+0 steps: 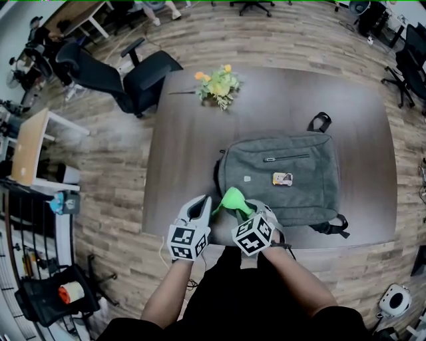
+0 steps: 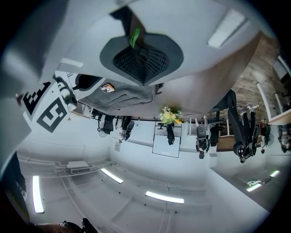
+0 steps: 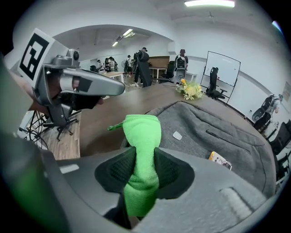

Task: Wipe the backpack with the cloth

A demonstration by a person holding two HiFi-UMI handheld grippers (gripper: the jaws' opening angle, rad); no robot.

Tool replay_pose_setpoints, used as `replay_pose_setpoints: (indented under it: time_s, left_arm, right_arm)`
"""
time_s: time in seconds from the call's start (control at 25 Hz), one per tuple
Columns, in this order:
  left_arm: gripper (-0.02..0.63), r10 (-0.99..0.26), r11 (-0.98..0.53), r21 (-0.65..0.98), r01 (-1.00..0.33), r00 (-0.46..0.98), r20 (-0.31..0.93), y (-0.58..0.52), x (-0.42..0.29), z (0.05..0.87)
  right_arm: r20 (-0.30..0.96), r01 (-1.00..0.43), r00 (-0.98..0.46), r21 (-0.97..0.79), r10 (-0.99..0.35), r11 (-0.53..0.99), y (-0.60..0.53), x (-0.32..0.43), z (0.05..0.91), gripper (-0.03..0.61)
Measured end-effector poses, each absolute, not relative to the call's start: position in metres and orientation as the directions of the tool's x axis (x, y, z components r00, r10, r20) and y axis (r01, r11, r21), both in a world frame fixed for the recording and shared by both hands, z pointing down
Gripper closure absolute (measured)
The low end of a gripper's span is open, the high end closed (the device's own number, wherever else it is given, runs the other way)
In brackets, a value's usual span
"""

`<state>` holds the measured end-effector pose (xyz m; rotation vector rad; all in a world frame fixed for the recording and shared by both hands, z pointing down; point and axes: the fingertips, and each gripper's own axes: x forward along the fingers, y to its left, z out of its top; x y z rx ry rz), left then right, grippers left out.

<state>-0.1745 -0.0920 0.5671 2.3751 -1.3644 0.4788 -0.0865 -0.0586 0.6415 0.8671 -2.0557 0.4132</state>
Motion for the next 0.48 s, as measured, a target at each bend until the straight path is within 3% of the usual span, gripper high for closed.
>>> replay_pose_setpoints:
  time_s: [0.48]
  left_arm:
    - [0.595, -0.735, -0.491, 0.148, -0.858, 0.5, 0.458, -0.094, -0.159, 0.571]
  right_arm:
    - [0.839, -0.767, -0.298, 0.074, -0.456, 0.637, -0.066, -0.032, 0.65, 0.454]
